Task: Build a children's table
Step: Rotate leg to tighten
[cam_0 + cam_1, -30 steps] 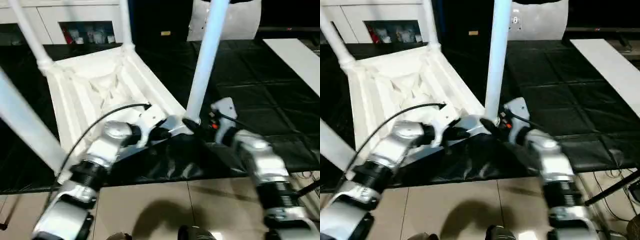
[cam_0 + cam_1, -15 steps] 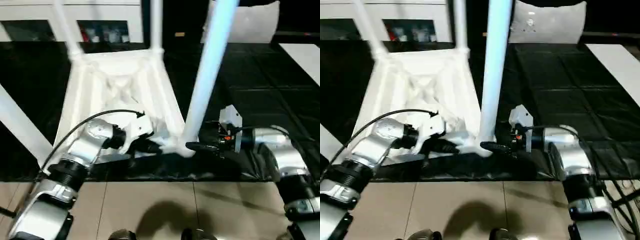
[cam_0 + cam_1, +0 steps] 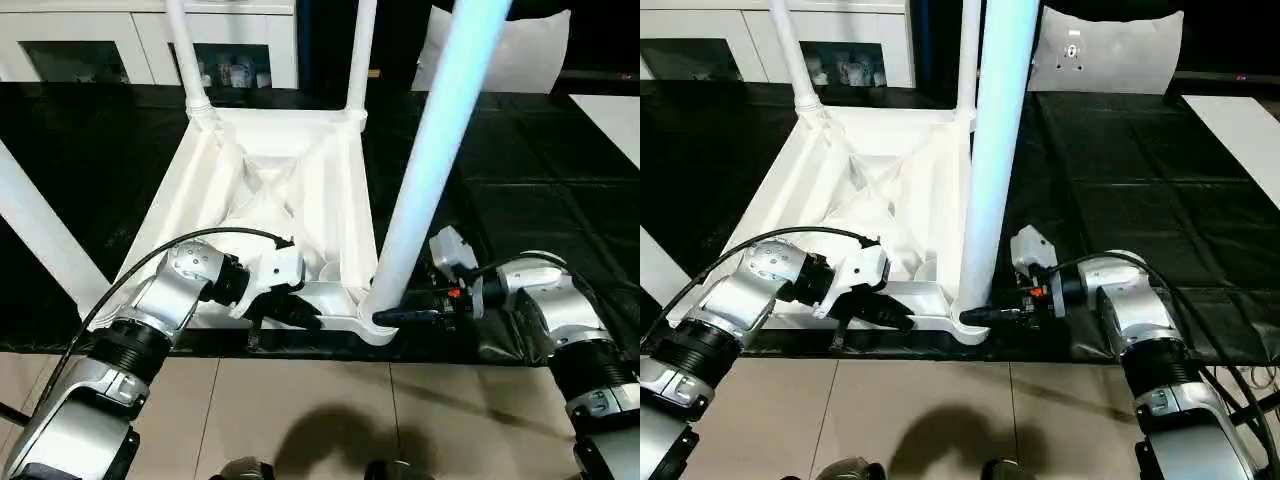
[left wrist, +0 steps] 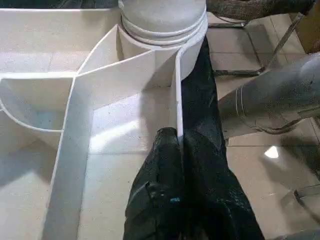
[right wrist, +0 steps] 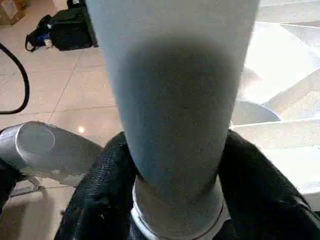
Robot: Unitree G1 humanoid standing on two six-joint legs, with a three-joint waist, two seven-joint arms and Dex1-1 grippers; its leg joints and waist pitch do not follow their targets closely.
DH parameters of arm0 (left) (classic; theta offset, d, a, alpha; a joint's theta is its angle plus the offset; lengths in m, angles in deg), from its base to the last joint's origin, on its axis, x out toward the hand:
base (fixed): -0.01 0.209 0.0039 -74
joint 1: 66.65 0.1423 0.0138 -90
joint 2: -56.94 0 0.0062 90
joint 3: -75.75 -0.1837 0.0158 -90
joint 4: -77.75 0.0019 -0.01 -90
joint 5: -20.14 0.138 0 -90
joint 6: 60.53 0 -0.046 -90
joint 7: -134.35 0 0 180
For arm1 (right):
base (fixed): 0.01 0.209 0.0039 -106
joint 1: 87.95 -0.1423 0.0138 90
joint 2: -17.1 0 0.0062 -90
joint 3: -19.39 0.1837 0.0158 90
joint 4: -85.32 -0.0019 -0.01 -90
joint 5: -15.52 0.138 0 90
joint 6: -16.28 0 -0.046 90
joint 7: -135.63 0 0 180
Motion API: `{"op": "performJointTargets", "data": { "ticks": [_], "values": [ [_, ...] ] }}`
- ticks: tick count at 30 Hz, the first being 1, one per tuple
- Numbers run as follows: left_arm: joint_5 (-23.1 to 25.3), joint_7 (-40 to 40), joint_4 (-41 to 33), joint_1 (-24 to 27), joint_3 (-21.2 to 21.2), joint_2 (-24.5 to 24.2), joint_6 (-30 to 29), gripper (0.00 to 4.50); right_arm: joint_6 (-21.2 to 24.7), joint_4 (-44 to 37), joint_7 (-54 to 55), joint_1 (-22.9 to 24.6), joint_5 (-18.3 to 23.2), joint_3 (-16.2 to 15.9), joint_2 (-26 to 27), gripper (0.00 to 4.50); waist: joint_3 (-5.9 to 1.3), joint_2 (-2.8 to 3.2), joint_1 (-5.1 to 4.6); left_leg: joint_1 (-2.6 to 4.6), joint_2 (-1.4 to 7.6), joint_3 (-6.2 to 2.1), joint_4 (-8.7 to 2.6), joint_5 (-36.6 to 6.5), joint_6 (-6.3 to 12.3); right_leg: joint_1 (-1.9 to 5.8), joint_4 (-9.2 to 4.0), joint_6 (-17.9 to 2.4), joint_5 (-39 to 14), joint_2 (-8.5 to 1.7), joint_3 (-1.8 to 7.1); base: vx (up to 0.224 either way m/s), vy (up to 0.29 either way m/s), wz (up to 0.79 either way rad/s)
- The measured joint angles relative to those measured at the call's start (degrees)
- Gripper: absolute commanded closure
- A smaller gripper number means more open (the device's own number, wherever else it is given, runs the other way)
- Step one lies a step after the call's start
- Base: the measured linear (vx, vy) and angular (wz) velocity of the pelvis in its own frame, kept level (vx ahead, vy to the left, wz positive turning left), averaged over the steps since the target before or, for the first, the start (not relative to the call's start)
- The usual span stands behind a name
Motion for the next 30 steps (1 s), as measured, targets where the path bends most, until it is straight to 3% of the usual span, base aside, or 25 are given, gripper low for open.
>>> {"op": "performJointTargets", "data": {
  "ticks": [9, 15, 18, 22, 24, 27, 30],
  "values": [
    [-0.1, 0.6, 0.0, 0.0, 0.0, -0.1, 0.2, 4.5, 0.9, -0.4, -0.2, 0.5, 0.7, 0.1, 0.5, 2.56, 0.0, 0.01, 0.17, 0.0, 0.0, 0.0, 0.01, 0.0, 0.0, 0.02, -0.01, 0.0, 0.0, 0.0, 0.0, 0.0, 0.0, 0.0],
    [-0.8, -2.2, 0.0, 0.1, 1.3, 0.7, -4.1, 4.5, 9.0, -6.5, 8.1, 4.6, 1.8, 2.7, 3.3, 2.56, -0.06, 0.11, -0.12, 0.12, 0.02, 0.0, 0.03, 0.0, -0.04, 0.08, 0.05, 0.0, 0.0, 0.02, 0.02, 0.0, 0.0, 0.0],
    [0.9, -8.0, 0.2, 0.1, 3.3, 1.8, -6.4, 4.5, 11.4, -7.3, 18.8, 5.1, 0.8, 5.0, 7.2, 2.56, -0.08, 0.14, -1.62, 0.34, 0.02, 0.0, 0.02, 0.1, -0.12, 0.1, 0.02, 0.2, -0.1, 0.05, 0.02, 0.0, 0.0, 0.0],
    [1.7, -17.1, 2.2, -0.5, 5.1, 6.3, -9.7, 4.5, 12.9, -7.3, 34.5, 5.1, -2.0, 8.7, 12.7, 2.56, -0.08, 0.14, -4.6, 0.77, 0.0, -0.07, 0.03, 0.0, -0.14, 0.39, -0.2, 0.3, -0.1, 0.04, -0.19, 0.0, 0.0, 0.0],
    [1.8, -20.6, 3.0, -0.9, 5.9, 8.2, -11.3, 4.5, 14.0, -7.3, 40.6, 4.7, -2.9, 9.8, 14.8, 2.56, -0.08, 0.15, -5.45, 0.82, -0.01, -0.21, 0.02, 0.0, -0.14, 0.46, -0.33, 0.3, -0.1, 0.03, -0.38, 0.0, 0.0, 0.0],
    [1.9, -29.8, 6.0, -3.2, 7.9, 12.9, -14.8, 4.5, 16.6, -6.1, 56.3, 1.5, -6.2, 12.5, 20.7, 2.56, 0.01, 0.3, -6.91, 0.68, -0.01, -0.47, 0.0, 0.0, -0.14, 0.47, -0.7, 0.3, -0.1, 0.04, -0.77, 0.0, 0.0, 0.0],
    [1.9, -35.7, 6.7, -3.9, 9.4, 16.0, -16.5, 4.5, 17.6, -4.0, 65.1, -1.1, -6.6, 14.3, 23.7, 2.56, 0.05, 0.47, -8.13, 0.26, 0.01, -0.91, -0.06, 0.0, -0.13, 0.53, -1.45, 0.3, -0.1, -0.02, -1.5, 0.0, 0.0, 0.0]
  ]
}}
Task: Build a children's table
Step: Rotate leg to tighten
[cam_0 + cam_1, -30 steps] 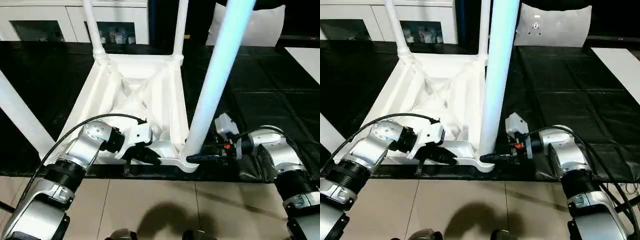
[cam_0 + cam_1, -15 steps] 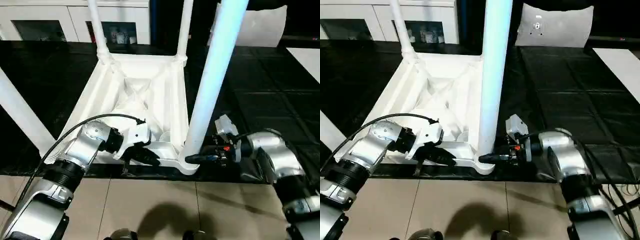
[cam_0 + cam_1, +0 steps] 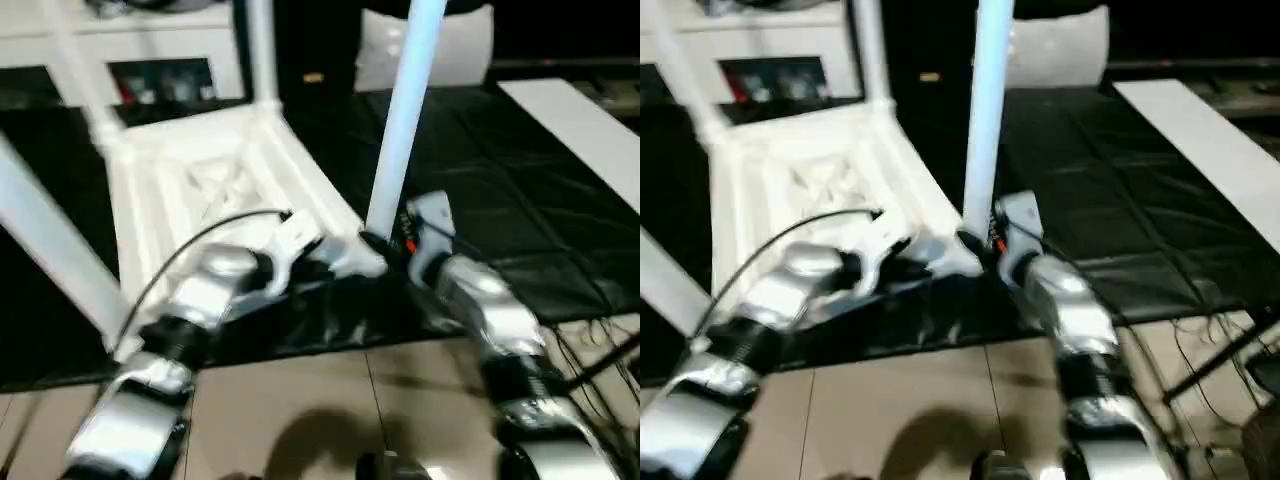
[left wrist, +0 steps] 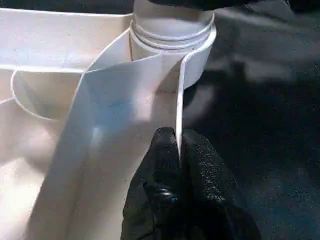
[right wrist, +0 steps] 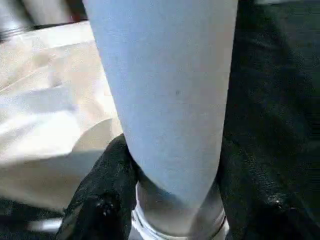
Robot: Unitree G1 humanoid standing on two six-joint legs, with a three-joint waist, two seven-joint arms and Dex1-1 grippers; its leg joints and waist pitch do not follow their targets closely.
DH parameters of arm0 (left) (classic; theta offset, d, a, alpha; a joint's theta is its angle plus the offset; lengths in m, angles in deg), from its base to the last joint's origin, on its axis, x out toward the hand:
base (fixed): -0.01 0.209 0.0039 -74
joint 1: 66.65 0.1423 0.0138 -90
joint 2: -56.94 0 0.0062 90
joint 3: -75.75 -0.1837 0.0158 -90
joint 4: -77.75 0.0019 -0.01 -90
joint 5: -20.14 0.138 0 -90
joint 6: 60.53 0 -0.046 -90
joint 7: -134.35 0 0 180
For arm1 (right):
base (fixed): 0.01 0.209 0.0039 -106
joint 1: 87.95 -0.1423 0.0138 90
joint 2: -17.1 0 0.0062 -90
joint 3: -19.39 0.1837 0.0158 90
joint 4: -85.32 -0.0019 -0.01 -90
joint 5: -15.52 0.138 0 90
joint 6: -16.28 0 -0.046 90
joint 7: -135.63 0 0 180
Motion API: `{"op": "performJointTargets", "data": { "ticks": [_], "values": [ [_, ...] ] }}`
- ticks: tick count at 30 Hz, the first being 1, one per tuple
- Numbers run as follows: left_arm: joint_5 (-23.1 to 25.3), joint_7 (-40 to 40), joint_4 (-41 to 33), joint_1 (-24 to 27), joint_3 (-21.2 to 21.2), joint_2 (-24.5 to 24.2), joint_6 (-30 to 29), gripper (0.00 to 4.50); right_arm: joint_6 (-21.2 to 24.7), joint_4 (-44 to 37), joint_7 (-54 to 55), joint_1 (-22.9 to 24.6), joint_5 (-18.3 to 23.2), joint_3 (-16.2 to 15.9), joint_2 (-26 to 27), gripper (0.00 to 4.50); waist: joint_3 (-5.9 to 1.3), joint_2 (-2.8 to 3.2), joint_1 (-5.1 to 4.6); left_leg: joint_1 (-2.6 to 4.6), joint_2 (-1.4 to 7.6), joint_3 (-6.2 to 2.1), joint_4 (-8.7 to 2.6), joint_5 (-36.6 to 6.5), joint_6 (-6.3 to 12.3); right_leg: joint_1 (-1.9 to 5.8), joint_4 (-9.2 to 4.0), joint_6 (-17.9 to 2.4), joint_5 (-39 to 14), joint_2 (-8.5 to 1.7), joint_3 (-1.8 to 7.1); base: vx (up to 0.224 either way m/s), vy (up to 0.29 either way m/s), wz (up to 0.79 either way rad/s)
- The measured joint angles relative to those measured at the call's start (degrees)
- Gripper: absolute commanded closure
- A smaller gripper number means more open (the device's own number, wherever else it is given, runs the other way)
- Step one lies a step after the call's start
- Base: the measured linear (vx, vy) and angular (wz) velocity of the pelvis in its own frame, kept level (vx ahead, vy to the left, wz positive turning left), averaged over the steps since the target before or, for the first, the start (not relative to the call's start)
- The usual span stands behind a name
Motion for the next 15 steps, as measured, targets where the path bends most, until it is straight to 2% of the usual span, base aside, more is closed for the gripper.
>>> {"op": "performJointTargets", "data": {
  "ticks": [1, 2, 6, 9, 13, 15],
  "values": [
    [0.0, -1.4, 0.0, -0.2, 0.1, 0.8, -0.4, 4.5, -0.1, 0.5, 1.8, -0.6, -0.1, 0.5, 0.5, 2.56, -0.01, 0.01, -0.23, -0.25, 0.01, -0.17, 0.05, 0.0, 0.0, -0.01, -0.13, 0.0, 0.0, -0.03, -0.22, 0.0, 0.0, 0.0],
    [0.5, -2.8, 0.0, -0.6, 0.2, 1.7, -0.7, 4.5, -0.8, 1.1, 3.2, -1.0, -0.2, 1.0, 0.8, 2.0, -0.01, 0.0, -0.36, -0.42, 0.01, -0.26, 0.02, 0.0, 0.01, -0.01, -0.33, -0.1, 0.1, -0.03, -0.31, 0.0, 0.0, 0.0],
    [0.6, -3.4, -0.4, -0.7, 0.1, 1.9, -0.8, 4.5, -2.3, 1.4, 3.7, -1.1, 0.5, 2.2, 2.0, 1.84, -0.07, 0.04, -0.27, -0.48, -0.05, -0.2, -0.01, -0.1, 0.1, 0.0, -0.33, -0.4, 0.9, -0.1, -0.23, 0.0, 0.0, 0.0],
    [0.6, -2.2, -1.1, -0.6, -0.2, 1.0, -0.6, 4.5, -2.2, 0.4, 2.3, -0.6, 1.5, 2.3, 1.9, 1.44, -0.07, 0.05, 0.27, -0.41, 0.01, -0.21, -0.38, 0.1, 0.37, -0.1, -0.28, -0.5, 1.0, -0.01, -0.3, 0.0, 0.0, 0.0],
    [0.5, 2.2, -3.9, 1.0, -1.3, -1.8, 1.0, 4.5, -3.9, -1.8, -6.4, 2.3, 2.6, 0.1, -1.8, 1.06, -0.07, 0.05, 0.73, -0.51, 0.08, -0.18, -0.46, 0.1, 0.39, -0.54, 0.37, -0.6, 0.6, 0.03, -0.25, 0.0, 0.0, 0.0],
    [0.5, 4.1, -4.0, 1.1, -1.6, -3.2, 2.0, 4.5, -4.8, -2.0, -9.5, 3.1, 4.0, 0.1, -3.0, 0.95, -0.07, 0.06, 1.1, -0.59, 0.12, -0.19, -0.46, 0.1, 0.4, -0.7, 0.47, -0.6, 0.6, 0.05, -0.27, 0.0, 0.0, 0.0]
  ]
}}
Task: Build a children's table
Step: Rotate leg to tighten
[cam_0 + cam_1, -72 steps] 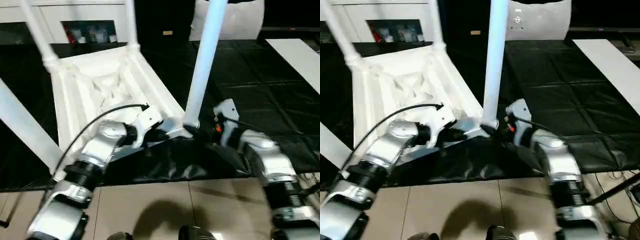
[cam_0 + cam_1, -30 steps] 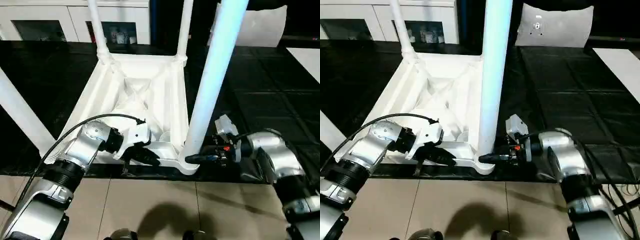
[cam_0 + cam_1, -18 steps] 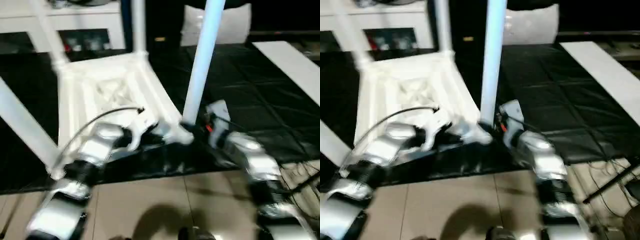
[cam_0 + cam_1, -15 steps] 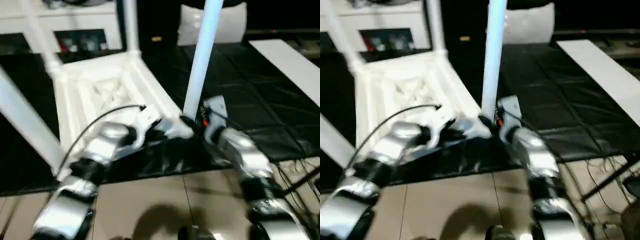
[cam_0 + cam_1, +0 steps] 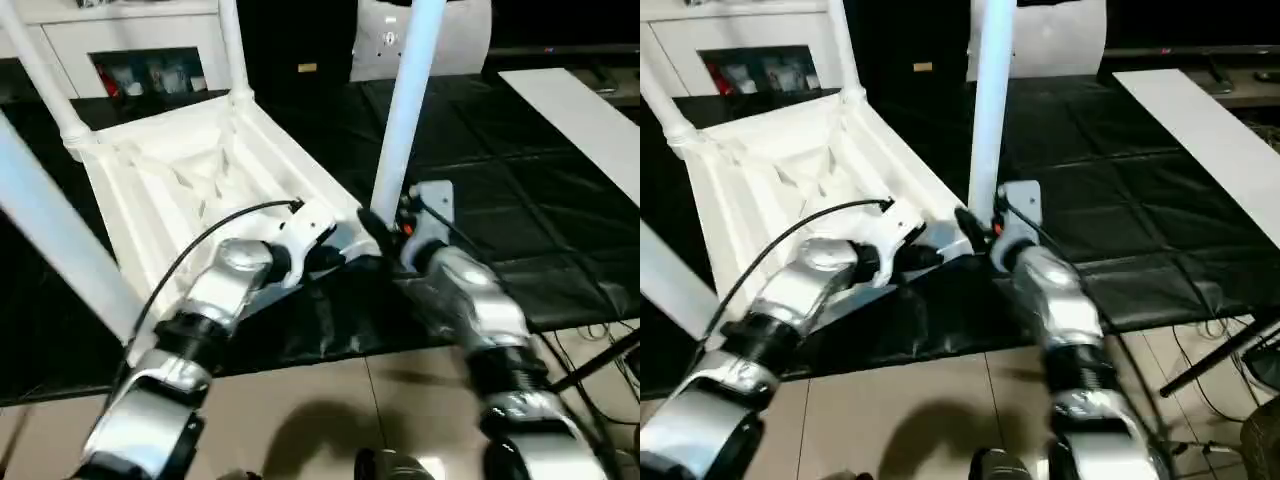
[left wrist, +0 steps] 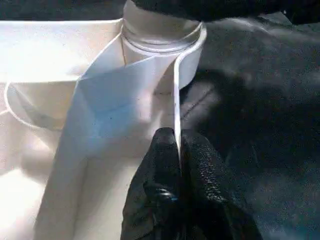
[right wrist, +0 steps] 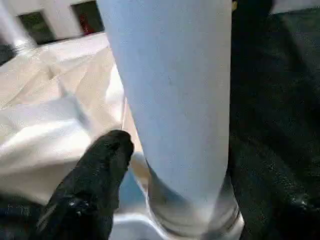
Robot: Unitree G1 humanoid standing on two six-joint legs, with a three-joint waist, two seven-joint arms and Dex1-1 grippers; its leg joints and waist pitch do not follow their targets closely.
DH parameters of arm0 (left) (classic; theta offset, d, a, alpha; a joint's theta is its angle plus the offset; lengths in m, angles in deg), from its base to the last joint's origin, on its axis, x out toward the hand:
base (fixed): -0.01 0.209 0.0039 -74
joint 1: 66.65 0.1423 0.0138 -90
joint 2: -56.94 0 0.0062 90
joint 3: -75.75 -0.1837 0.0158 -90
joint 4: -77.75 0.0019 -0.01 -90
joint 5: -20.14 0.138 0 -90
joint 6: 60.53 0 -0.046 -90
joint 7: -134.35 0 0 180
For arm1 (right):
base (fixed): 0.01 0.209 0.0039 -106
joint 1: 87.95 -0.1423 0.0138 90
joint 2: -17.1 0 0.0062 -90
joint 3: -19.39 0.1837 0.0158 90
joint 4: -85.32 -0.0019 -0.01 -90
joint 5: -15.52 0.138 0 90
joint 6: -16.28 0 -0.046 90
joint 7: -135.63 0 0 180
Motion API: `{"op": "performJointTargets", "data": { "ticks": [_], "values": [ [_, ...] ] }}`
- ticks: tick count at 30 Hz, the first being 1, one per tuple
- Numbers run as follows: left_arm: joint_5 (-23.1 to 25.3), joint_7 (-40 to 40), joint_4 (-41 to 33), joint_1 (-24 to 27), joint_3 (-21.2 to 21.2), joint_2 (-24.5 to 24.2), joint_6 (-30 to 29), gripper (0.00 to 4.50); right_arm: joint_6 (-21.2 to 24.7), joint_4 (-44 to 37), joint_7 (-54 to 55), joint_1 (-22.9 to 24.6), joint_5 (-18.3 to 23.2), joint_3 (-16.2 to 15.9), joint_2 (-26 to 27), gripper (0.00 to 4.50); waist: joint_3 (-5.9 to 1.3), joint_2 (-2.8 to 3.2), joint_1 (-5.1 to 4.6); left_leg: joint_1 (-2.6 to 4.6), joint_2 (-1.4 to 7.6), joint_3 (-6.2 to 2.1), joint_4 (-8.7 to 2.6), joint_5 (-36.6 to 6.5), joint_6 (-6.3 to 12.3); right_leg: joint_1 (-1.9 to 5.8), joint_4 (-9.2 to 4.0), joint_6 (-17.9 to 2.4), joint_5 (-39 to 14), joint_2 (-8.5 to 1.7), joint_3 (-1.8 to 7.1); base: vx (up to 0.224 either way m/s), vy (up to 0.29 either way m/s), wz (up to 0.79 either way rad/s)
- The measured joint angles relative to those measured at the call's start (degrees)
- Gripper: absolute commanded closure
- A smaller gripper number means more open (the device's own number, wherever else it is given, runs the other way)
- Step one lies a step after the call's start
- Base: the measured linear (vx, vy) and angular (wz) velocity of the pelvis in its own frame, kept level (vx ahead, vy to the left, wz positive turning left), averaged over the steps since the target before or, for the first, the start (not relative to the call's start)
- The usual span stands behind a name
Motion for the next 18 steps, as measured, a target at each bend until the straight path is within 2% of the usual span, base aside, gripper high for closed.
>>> {"op": "performJointTargets", "data": {
  "ticks": [2, 4, 7, 11, 12, 15, 18],
  "values": [
    [-0.7, 3.3, -0.8, 1.0, -0.7, -1.9, 1.6, 4.5, -1.0, -0.5, -5.1, 1.5, 1.5, -0.3, -2.1, 0.63, 0.0, 0.01, 0.55, 0.03, 0.04, 0.0, 0.01, 0.0, -0.01, 0.0, 0.05, 0.0, 0.0, 0.03, 0.0, 0.0, 0.0, 0.0],
    [-1.2, 6.4, -1.0, 1.6, -1.4, -3.3, 3.4, 4.5, -1.3, -1.7, -12.5, 3.3, 2.8, -1.7, -5.7, 0.5, 0.01, 0.01, 1.35, 0.04, 0.05, 0.01, 0.08, 0.0, -0.02, 0.06, 0.05, 0.0, 0.0, 0.02, 0.01, 0.0, 0.0, 0.0],
    [-1.4, 10.9, -0.9, 2.1, -1.9, -5.4, 5.6, 4.5, -1.3, -4.5, -22.2, 5.4, 3.2, -4.3, -11.4, 0.5, 0.01, 0.01, 2.77, 0.12, 0.05, 0.11, 0.17, 0.0, -0.07, 0.21, 0.05, -0.1, 0.0, -0.05, 0.07, 0.0, 0.0, 0.0],
    [-2.2, 17.2, -0.9, 2.6, -2.4, -8.2, 8.6, 4.5, -1.8, -5.3, -31.6, 5.8, 4.2, -6.1, -15.5, 0.5, 0.01, 0.01, 3.67, 0.23, 0.05, 0.35, 0.24, -0.1, -0.27, 0.24, 0.05, 0.0, 0.0, -0.06, 0.33, 0.0, 0.0, 0.0],
    [-2.4, 18.6, -0.9, 2.6, -2.6, -8.7, 9.0, 4.5, -2.5, -5.1, -33.3, 5.7, 4.2, -6.7, -16.3, 0.76, 0.01, 0.01, 3.9, 0.24, 0.05, 0.42, 0.24, -0.1, -0.28, 0.23, 0.05, 0.0, 0.0, -0.06, 0.41, 0.0, 0.0, 0.0],
    [-3.4, 23.2, -0.8, 2.6, -3.9, -10.8, 10.6, 4.5, -3.8, -3.7, -39.1, 4.6, 4.2, -8.5, -18.7, 0.88, 0.01, 0.0, 4.61, 0.29, 0.06, 0.68, 0.24, -0.1, -0.27, 0.22, 0.07, 0.0, 0.1, -0.04, 0.73, 0.0, 0.0, 0.0],
    [-3.5, 26.7, -0.8, 2.6, -4.6, -11.4, 11.5, 4.5, -4.2, -1.9, -43.1, 2.9, 4.1, -9.9, -20.3, 1.27, 0.01, 0.0, 5.69, 0.33, -0.02, 0.91, 0.25, -0.1, -0.22, 0.21, 0.1, -0.1, 0.1, -0.01, 1.19, 0.0, 0.0, 0.0]
  ]
}}
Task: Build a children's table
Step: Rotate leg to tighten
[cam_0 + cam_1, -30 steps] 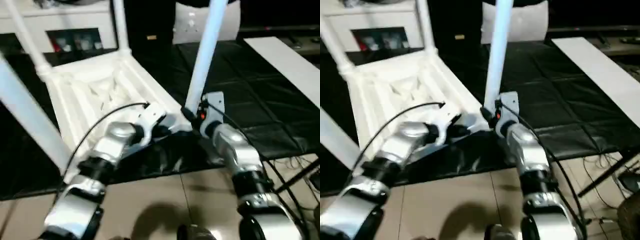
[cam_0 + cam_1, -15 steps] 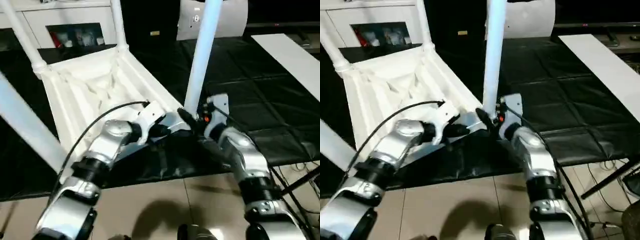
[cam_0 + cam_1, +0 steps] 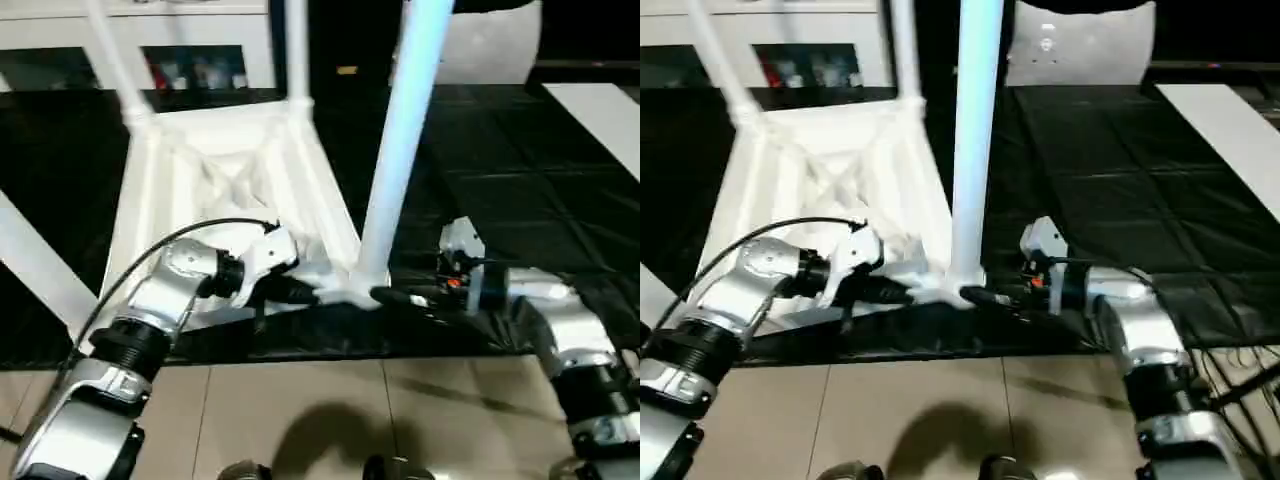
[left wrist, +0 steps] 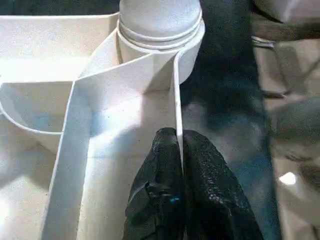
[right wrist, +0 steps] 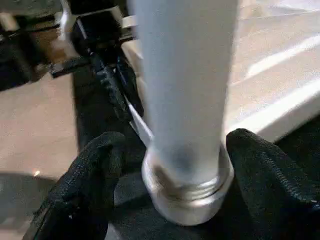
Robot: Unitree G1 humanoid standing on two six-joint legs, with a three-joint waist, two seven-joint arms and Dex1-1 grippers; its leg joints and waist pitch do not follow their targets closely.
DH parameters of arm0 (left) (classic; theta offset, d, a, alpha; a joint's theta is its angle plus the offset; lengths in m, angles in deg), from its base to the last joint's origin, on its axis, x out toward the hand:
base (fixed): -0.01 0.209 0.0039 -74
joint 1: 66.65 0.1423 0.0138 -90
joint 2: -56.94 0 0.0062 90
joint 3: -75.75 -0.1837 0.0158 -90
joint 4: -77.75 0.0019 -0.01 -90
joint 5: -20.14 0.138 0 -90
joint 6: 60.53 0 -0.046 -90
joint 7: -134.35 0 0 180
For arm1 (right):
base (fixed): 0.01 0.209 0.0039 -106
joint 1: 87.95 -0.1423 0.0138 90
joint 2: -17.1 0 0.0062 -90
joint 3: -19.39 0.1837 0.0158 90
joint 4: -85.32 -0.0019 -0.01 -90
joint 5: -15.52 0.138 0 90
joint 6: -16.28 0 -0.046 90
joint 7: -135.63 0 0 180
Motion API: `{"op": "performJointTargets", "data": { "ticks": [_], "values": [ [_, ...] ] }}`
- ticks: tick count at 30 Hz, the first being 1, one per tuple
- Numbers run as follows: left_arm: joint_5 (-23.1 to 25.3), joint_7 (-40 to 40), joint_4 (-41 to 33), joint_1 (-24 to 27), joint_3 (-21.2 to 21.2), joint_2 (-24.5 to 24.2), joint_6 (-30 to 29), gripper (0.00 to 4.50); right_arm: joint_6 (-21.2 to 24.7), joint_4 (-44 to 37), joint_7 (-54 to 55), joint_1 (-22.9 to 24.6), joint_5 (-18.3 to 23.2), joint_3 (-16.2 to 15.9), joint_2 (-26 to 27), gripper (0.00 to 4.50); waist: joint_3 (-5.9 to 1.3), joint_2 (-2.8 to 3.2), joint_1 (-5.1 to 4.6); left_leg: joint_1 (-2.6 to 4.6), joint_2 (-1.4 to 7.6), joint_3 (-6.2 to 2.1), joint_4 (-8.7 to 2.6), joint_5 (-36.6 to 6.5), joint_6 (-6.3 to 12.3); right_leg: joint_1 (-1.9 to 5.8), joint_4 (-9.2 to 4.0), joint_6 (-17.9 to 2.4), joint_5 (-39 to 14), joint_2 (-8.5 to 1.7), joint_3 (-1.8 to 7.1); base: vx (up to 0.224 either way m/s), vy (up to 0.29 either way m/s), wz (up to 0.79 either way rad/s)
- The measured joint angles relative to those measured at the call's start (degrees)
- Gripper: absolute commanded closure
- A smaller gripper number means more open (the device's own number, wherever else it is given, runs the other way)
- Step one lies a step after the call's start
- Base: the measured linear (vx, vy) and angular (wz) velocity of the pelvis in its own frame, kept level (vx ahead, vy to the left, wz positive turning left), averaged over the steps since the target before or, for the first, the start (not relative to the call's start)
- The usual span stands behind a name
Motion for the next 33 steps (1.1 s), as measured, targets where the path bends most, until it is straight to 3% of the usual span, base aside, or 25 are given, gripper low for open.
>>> {"op": "performJointTargets", "data": {
  "ticks": [4, 12, 19, 24, 27, 30, 33],
  "values": [
    [0.0, 3.4, 0.0, 0.0, -1.3, -0.5, 1.5, 4.5, -2.0, 2.3, -3.5, -1.8, -0.4, -2.1, -0.6, 1.61, -0.01, -0.03, 0.73, -0.02, -0.09, 0.18, 0.03, 0.0, 0.03, 0.01, 0.0, 0.0, 0.0, -0.03, 0.33, 0.0, 0.0, 0.0],
    [0.1, 4.5, 0.3, -0.2, -1.9, -0.7, 2.5, 4.5, -3.3, 5.5, -8.7, -3.9, -0.8, -3.6, -0.9, 2.38, -0.03, -0.1, 0.26, 0.0, -0.05, 0.19, 0.06, 0.0, 0.03, -0.02, 0.15, 0.1, -0.1, -0.02, 0.32, 0.0, 0.0, 0.0],
    [0.0, 4.7, 0.7, -0.2, -1.8, -0.8, 3.2, 4.5, -3.6, 6.4, -9.4, -4.6, -0.8, -4.1, -0.9, 2.55, -0.02, -0.17, 0.21, -0.01, -0.03, 0.19, 0.09, 0.0, 0.03, -0.08, 0.29, 0.2, -0.1, -0.02, 0.33, 0.0, 0.0, 0.0],
    [-0.1, 4.4, 0.8, -0.2, -1.4, -0.3, 2.3, 4.5, -0.5, 5.7, -8.3, -3.8, 0.3, -3.2, 0.2, 2.57, -0.02, -0.21, 0.23, 0.02, -0.03, 0.19, 0.12, 0.0, 0.01, -0.07, 0.34, 0.5, -0.3, -0.02, 0.33, 0.0, 0.0, 0.0],
    [0.1, 2.6, 0.8, -0.3, -0.7, 0.2, 0.0, 4.5, 3.2, 1.4, -3.5, -0.6, 0.9, -1.7, 1.8, 2.57, -0.03, -0.19, 0.33, 0.09, -0.02, 0.18, 0.15, 0.0, -0.03, -0.02, 0.44, 0.5, -0.3, -0.03, 0.36, 0.0, 0.0, 0.0],
    [1.4, -3.6, 0.8, -0.4, 1.0, 1.3, -4.0, 4.5, 6.3, -1.9, 8.6, 1.7, -0.1, 1.1, 6.5, 2.57, -0.03, -0.18, -0.48, 0.53, -0.06, 0.19, 0.17, 0.0, -0.1, 0.19, 0.56, 0.6, -0.4, -0.02, 0.42, 0.0, 0.0, 0.0],
    [2.4, -8.9, 0.8, -0.6, 1.6, 3.9, -7.1, 4.5, 8.5, -2.8, 18.1, 1.9, -1.5, 3.1, 9.5, 2.57, -0.01, -0.15, -2.6, 0.95, -0.08, 0.08, 0.14, 0.0, -0.13, 0.62, 0.19, 0.8, -0.5, -0.02, 0.17, 0.0, 0.0, 0.0]
  ]
}}
